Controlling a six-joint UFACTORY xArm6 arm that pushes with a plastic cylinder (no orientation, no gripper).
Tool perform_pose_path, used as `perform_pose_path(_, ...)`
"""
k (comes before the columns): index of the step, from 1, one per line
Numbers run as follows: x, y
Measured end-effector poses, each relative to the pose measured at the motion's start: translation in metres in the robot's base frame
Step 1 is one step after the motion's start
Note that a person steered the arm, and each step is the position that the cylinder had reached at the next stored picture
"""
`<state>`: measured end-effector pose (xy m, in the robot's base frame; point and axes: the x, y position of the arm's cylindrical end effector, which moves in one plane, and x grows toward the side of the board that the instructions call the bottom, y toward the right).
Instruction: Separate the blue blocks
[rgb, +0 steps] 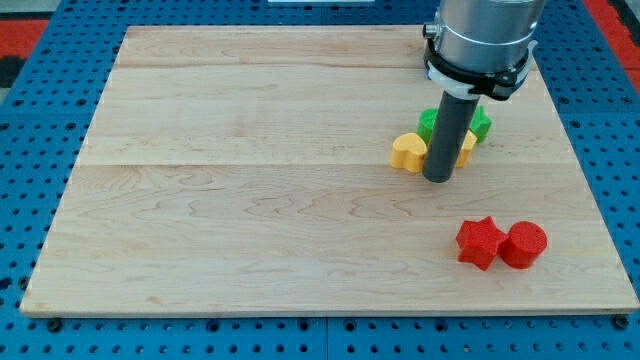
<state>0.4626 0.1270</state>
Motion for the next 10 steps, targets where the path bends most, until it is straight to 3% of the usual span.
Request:
perform_pose_path(1,0.019,0.025)
perform_pose_path(8,0.020,0.130)
perform_pose_path(10,0.016,0.199)
